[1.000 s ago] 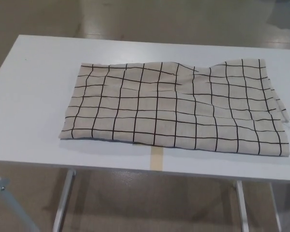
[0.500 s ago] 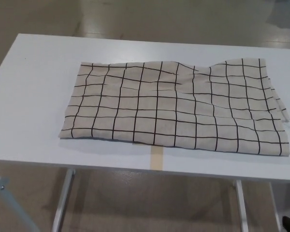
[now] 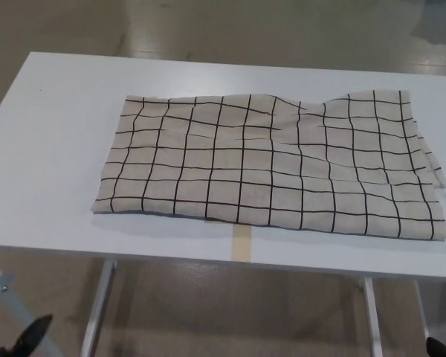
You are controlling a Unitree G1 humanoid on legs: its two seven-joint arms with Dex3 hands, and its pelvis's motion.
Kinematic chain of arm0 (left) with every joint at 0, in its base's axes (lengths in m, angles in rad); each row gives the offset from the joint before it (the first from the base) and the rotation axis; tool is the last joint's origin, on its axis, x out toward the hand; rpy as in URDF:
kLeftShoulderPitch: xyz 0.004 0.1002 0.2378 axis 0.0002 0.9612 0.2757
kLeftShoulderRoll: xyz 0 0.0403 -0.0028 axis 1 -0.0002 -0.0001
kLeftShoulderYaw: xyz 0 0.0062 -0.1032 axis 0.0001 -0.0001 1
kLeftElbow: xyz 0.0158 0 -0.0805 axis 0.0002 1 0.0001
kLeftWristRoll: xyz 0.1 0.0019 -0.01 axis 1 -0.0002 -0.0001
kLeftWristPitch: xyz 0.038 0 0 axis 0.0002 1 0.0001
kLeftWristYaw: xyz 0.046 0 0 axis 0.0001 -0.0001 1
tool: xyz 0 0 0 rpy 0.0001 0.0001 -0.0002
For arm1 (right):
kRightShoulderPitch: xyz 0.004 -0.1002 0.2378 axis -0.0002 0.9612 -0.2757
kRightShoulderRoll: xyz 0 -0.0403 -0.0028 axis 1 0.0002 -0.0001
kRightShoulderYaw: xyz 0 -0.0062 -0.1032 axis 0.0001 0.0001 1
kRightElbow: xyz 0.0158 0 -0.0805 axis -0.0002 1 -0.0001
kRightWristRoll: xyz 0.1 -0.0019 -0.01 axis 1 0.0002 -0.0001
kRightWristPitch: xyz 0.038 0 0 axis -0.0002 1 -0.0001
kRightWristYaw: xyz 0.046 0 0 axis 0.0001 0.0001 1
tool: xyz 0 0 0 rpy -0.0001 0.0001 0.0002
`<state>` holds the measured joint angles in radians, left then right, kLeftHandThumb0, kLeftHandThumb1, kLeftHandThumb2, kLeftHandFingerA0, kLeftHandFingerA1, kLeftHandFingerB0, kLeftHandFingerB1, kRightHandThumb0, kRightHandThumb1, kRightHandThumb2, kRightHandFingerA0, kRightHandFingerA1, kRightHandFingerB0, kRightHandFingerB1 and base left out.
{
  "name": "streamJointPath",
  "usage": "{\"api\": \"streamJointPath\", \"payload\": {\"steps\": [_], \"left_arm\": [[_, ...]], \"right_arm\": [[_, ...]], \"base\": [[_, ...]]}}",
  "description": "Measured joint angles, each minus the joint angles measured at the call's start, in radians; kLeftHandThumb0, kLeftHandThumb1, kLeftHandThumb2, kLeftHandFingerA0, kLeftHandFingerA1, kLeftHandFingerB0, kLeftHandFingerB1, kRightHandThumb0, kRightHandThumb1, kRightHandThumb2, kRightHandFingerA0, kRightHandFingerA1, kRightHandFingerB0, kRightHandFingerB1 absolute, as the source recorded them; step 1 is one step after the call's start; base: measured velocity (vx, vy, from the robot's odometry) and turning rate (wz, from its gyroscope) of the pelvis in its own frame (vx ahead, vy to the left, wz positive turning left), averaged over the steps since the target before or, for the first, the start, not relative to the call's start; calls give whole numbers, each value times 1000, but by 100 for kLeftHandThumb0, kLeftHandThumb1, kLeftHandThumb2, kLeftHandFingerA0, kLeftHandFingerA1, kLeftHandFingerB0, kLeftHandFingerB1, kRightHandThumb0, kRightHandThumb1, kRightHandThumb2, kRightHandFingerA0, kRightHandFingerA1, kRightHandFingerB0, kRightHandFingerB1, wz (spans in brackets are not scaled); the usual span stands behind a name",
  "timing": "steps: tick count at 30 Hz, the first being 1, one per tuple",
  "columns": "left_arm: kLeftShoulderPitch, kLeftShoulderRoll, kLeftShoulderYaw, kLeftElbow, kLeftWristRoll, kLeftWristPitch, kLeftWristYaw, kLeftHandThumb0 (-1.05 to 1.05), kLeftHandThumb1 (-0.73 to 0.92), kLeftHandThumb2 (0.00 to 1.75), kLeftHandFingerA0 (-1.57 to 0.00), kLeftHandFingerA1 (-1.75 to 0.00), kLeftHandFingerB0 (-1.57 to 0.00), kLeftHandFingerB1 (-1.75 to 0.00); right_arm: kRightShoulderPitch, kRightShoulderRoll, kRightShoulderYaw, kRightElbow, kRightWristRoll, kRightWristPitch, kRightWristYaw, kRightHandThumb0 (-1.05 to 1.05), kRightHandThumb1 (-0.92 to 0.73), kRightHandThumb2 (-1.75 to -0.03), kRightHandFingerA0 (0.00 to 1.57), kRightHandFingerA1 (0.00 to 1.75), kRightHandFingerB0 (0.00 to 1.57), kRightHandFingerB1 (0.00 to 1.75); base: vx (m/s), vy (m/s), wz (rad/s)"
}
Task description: Use the left hand to fold a white towel with checkered patterns in half.
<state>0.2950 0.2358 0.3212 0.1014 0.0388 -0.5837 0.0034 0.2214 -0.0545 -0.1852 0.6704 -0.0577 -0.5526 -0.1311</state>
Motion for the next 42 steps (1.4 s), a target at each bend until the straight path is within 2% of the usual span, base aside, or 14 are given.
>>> {"api": "streamJointPath", "payload": {"steps": [6, 10, 11, 18, 24, 25, 26, 28, 29, 30, 40, 41, 42], "left_arm": [[-31, 33, 15, -110, 91, -6, 22, -15, 47, 55, 0, 0, 0, 0], [-92, 74, 4, -144, 154, -4, 31, -15, 45, 58, 0, -1, 0, -4], [-102, 80, 2, -146, 162, -3, 32, -20, 49, 54, 0, -2, 0, -8], [-286, 161, -81, -106, 279, 19, 42, -33, 46, 61, 0, 0, 0, -1], [-428, 211, -171, -8, 368, 53, 48, -35, 50, 55, 0, 0, 0, -9], [-452, 219, -186, 8, 384, 59, 48, -34, 49, 54, 0, 0, 0, -10], [-484, 229, -212, 37, 406, 70, 49, -34, 49, 54, 0, 0, 0, -10], [-529, 243, -251, 78, 436, 84, 49, -35, 49, 55, 0, 0, 0, -10], [-556, 252, -276, 104, 457, 95, 49, -34, 46, 61, 0, 0, 0, -4], [-582, 260, -301, 129, 475, 105, 49, -43, 26, 62, 0, -3, 0, -15], [-764, 303, -514, 332, 631, 186, 50, -47, 29, 62, 0, 0, 0, -12], [-780, 304, -539, 357, 650, 196, 51, -39, 46, 53, 0, 0, 0, -8], [-796, 305, -563, 382, 668, 206, 52, -39, 46, 53, 0, 0, 0, -9]], "right_arm": [[-2, -1, 2, 3, -4, 0, 0, -48, -81, -64, 30, 43, 27, 39], [-4, -1, 3, 4, -4, 0, 0, -46, -81, -64, 30, 43, 28, 39], [-4, -1, 3, 4, -4, 0, 0, -46, -81, -64, 30, 43, 28, 39], [-4, -1, 4, 4, -4, 0, 0, -44, -81, -64, 30, 43, 29, 39], [-4, -1, 6, 4, -5, 0, 0, -44, -81, -64, 30, 44, 30, 40], [-4, -1, 6, 4, -4, 0, 0, -49, -62, -94, 27, 55, 21, 50], [-3, -1, 6, 5, -4, 0, 0, -49, -62, -94, 27, 55, 21, 50], [-3, -1, 7, 4, -4, 0, 0, -50, -62, -94, 27, 55, 22, 51], [-3, -1, 7, 4, -4, -1, 0, -43, -81, -64, 31, 45, 32, 41], [-3, -1, 6, 5, -4, -1, 0, -43, -81, -64, 31, 45, 32, 41], [-3, 0, 6, 5, -1, -2, 4, -44, -81, -63, 32, 47, 33, 41], [-3, 0, 6, 6, -1, -3, 4, -44, -81, -63, 32, 47, 33, 41], [-3, 0, 6, 7, -1, -3, 4, -44, -81, -63, 32, 47, 33, 41]], "base": [[0, 0, 0], [0, 0, 0], [0, 0, 0], [0, 0, 0], [0, 0, 0], [0, 0, 0], [0, 0, 0], [0, 0, 0], [0, 0, 0], [0, 0, 0], [0, 0, 0], [0, 0, 0], [0, 0, 0]]}}
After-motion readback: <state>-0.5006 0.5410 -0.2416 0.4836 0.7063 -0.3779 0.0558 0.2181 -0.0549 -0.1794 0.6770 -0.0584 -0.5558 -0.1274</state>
